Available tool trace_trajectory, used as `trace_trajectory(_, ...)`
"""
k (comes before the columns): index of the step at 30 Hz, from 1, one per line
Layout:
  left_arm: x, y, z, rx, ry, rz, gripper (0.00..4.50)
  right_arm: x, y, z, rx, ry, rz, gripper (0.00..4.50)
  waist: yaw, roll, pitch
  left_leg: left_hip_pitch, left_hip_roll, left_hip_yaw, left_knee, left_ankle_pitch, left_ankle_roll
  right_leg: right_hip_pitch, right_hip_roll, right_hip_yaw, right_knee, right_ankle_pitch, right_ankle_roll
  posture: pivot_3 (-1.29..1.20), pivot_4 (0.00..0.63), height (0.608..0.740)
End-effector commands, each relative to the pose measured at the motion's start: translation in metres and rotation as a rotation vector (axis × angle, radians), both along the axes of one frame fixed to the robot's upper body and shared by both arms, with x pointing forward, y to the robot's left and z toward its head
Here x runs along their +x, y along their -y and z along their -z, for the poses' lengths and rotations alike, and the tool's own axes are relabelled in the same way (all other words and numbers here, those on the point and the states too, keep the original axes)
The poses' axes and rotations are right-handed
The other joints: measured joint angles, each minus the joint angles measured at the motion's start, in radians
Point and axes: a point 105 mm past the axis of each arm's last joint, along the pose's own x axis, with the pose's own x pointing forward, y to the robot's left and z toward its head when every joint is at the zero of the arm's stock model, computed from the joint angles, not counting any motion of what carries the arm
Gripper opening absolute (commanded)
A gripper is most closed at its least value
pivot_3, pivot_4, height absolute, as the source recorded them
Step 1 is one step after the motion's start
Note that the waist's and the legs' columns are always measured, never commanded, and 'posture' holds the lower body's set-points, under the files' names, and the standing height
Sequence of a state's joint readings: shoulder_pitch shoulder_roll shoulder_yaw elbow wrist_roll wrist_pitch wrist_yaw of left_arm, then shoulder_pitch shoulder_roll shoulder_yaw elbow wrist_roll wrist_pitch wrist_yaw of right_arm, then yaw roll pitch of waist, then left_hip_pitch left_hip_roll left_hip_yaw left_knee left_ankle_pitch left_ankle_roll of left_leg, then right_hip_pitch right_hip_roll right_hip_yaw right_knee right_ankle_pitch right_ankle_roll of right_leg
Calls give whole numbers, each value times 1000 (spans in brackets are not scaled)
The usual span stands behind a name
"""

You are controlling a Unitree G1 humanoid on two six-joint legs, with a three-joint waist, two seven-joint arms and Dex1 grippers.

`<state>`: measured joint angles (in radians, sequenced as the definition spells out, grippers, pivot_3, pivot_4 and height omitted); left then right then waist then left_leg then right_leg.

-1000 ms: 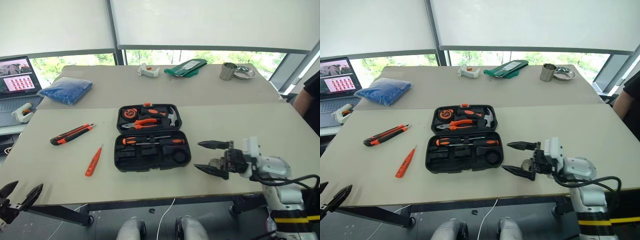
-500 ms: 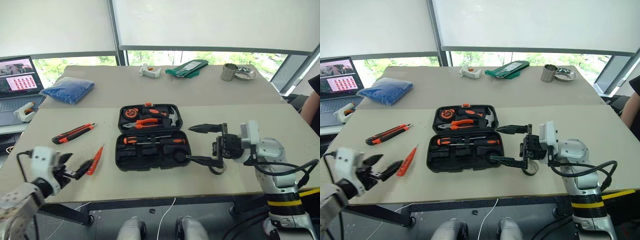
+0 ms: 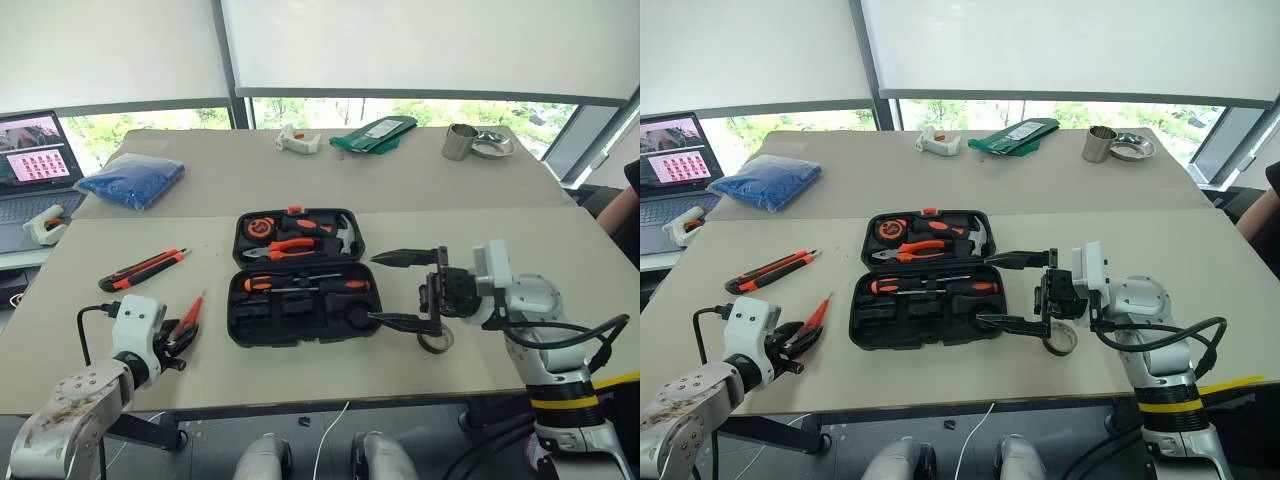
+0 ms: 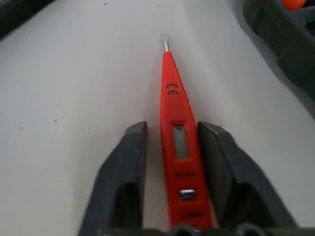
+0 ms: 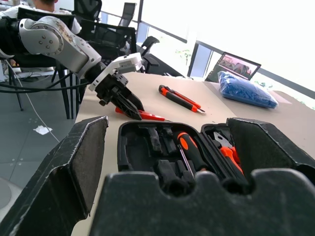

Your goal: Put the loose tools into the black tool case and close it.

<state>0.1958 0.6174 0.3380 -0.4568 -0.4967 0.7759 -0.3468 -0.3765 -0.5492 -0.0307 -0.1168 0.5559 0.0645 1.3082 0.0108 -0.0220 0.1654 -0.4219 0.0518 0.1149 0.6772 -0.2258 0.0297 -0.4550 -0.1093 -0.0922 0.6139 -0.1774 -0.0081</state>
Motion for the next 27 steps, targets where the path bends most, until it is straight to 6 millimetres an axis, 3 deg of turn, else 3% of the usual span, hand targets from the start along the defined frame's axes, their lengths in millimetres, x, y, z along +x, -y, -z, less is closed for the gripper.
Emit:
trace_trajectory(1,2,-11,-17,-59,92,113,520,-1,9,-9,-1,46,30,4500,1,0,0,0,0,0,0,0,0,0,0,0,0,0,0,0,150,740)
trace_trajectory(3,5,-5,-34,-37,153,278,520,0,14,-10,-8,39,52,4500,1,0,0,-1,0,0,1,0,-1,-1,1,-1,1,0,-1,0,150,740)
trace_trajectory(7,15,32,-71,-23,267,660,520,4,32,-11,-43,13,121,4500,23,0,0,-3,0,-1,2,1,-2,-2,0,-3,0,0,-1,0,150,740)
trace_trajectory(10,25,64,-81,41,247,898,520,9,46,-10,-83,-6,180,4500,31,0,0,-3,-1,0,2,1,0,0,-2,-3,-1,0,-1,0,150,740)
trace_trajectory(17,60,109,-69,256,98,1089,520,7,61,-5,-139,-43,242,4500,25,-1,0,-5,-3,1,2,6,11,0,2,-2,-2,4,7,0,150,740)
trace_trajectory(22,76,118,-56,406,15,1120,520,-1,59,-2,-131,-58,250,4500,16,-1,1,-5,-2,1,2,6,10,0,5,0,-1,4,7,0,150,740)
trace_trajectory(27,70,119,-51,450,-32,1194,520,-6,60,2,-127,-71,268,4500,16,-1,1,-5,-2,0,4,6,11,0,4,1,-1,4,8,0,150,740)
